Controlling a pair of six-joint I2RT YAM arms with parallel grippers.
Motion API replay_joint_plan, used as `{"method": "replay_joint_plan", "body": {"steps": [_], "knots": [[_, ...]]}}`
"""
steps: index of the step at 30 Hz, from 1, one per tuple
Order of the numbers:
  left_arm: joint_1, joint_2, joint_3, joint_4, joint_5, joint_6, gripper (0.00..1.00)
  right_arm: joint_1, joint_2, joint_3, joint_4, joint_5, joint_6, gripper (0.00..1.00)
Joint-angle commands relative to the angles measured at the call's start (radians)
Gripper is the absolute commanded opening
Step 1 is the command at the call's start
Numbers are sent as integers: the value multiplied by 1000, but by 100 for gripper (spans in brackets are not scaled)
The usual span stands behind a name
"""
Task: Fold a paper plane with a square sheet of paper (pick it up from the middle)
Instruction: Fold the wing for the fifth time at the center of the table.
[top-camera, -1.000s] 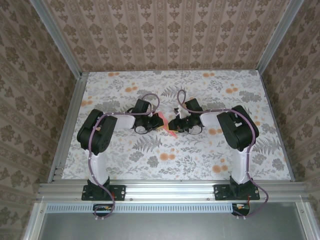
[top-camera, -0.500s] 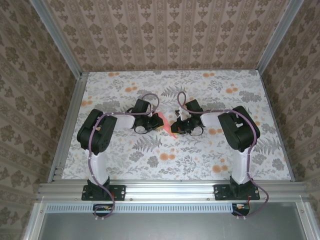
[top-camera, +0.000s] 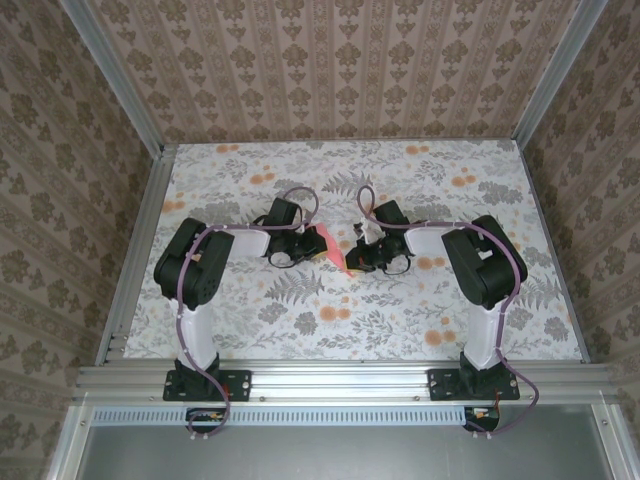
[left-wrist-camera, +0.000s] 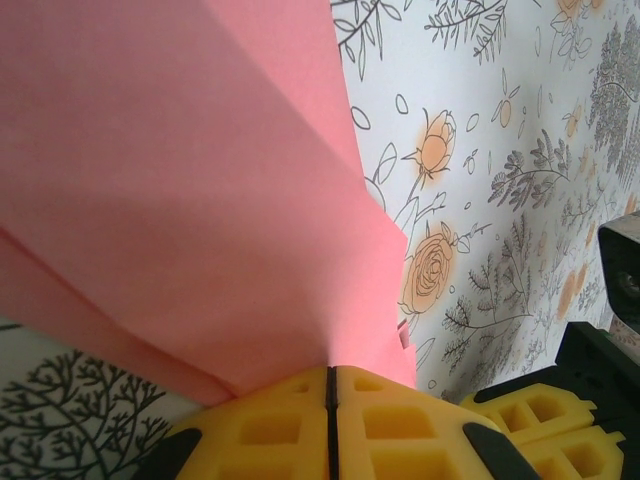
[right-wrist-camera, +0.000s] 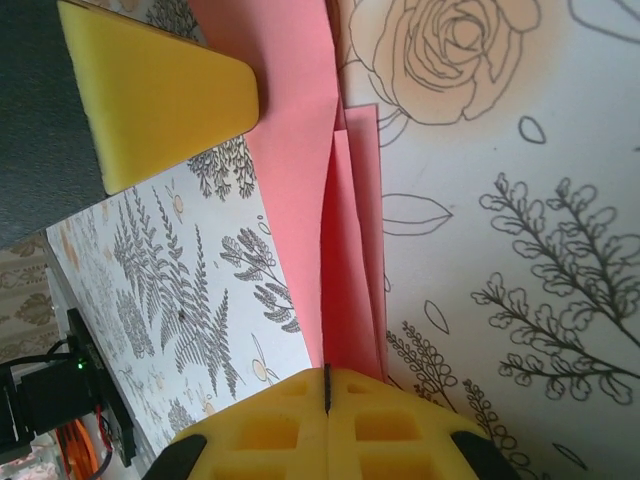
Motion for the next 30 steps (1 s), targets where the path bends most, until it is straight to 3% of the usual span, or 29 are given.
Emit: {"method": "replay_joint_plan", "body": {"steps": [1, 21, 30], "knots": [[24, 57, -14, -95, -72, -6, 10, -2, -5, -34, -102, 45, -18, 6], [25, 72, 9, -125, -64, 6, 10, 12, -110, -19, -136, 50, -134, 26], [23, 84, 41, -187, -64, 7, 10, 84, -140, 53, -178, 292, -207, 33]]}}
